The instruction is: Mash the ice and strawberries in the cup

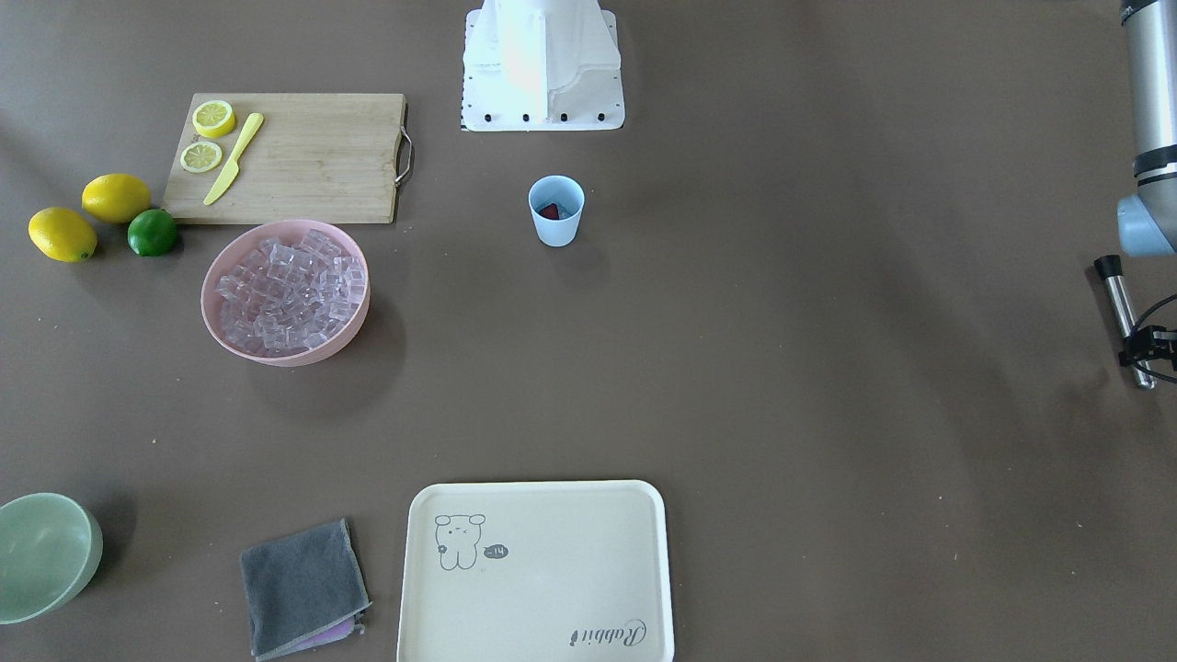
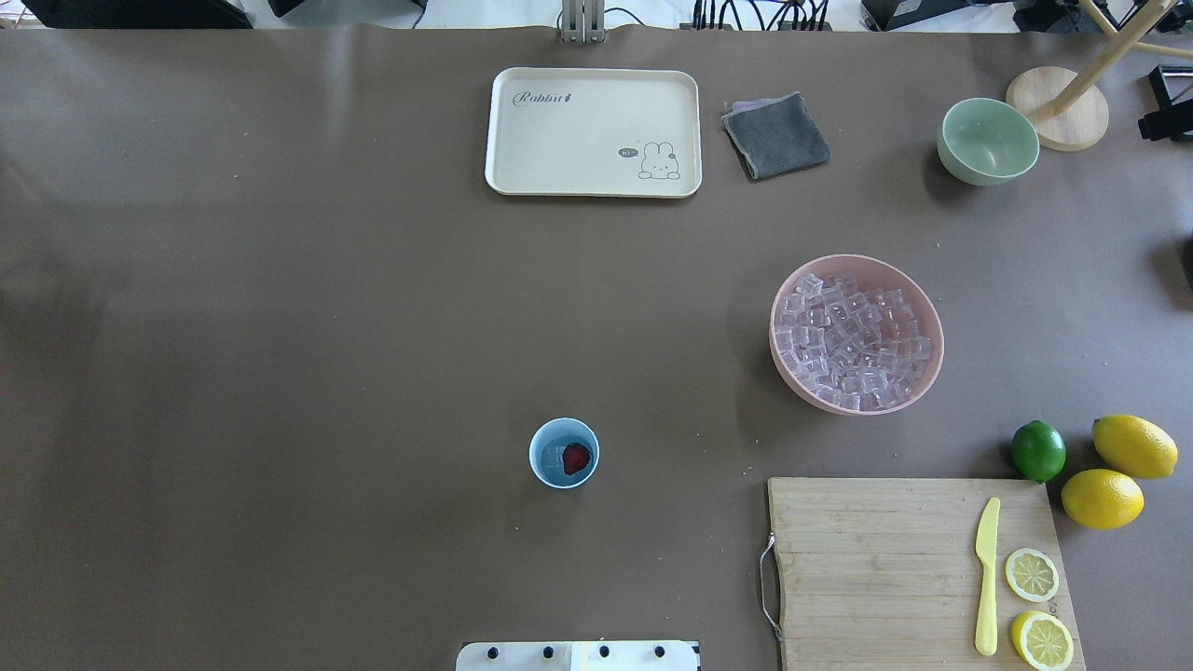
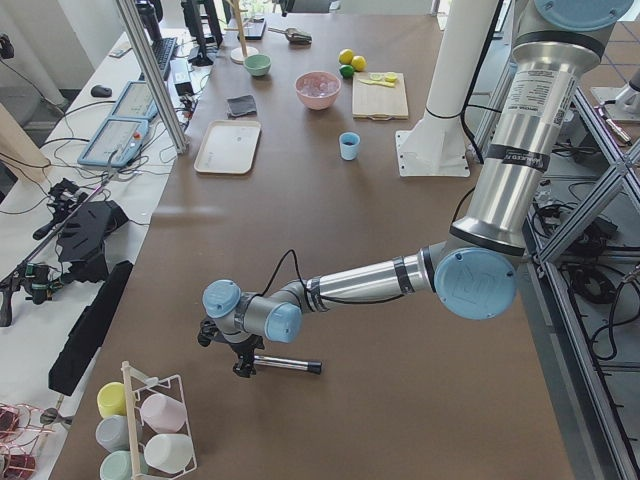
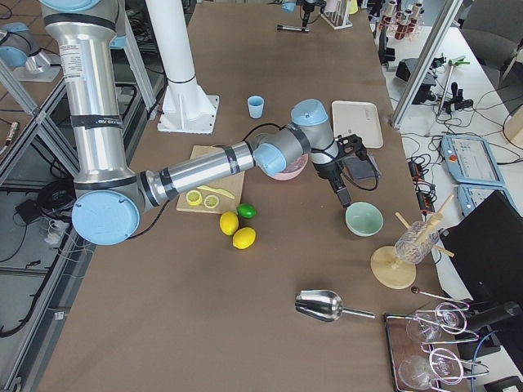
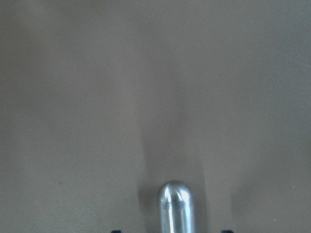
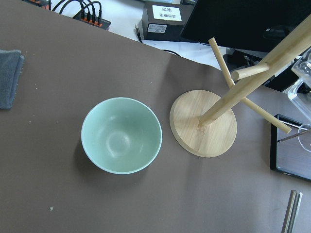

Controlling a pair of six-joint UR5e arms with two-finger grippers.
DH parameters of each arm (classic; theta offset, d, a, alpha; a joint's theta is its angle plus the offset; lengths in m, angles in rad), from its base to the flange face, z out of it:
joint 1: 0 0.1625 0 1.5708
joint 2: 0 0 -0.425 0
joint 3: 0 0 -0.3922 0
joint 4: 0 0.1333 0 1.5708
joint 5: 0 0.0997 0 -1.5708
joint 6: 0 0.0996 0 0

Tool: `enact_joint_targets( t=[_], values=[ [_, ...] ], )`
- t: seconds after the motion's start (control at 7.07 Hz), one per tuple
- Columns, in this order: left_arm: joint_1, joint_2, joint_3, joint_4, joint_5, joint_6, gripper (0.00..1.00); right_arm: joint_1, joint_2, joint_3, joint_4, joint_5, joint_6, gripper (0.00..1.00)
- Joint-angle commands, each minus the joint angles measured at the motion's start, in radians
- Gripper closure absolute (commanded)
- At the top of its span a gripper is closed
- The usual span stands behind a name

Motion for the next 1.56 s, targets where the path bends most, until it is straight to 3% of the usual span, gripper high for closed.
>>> enact_joint_targets(
  t=[0.0,0.42,0.71,1.13,1.27,1.41],
  values=[
    [0.019,-0.008,0.005,0.0,0.0,-0.038,0.26,-0.005,0.0,0.007,0.001,-0.005,0.001,0.0],
    [0.034,-0.007,0.009,-0.002,0.0,-0.038,0.27,-0.006,0.003,0.013,-0.001,-0.006,0.001,0.0],
    [0.034,-0.005,0.009,-0.003,0.008,-0.038,0.35,-0.01,-0.002,0.014,-0.001,-0.014,0.001,0.0],
    [0.031,-0.003,0.009,-0.003,0.006,-0.037,0.62,-0.013,-0.002,0.013,0.001,-0.014,0.001,0.0],
    [0.031,-0.005,0.008,-0.002,0.006,-0.038,1.0,-0.019,-0.003,0.014,0.001,-0.016,0.001,0.0],
    [0.024,-0.008,-0.001,-0.002,0.006,-0.038,1.0,-0.022,-0.003,0.013,0.001,-0.016,0.003,0.0]
  ],
)
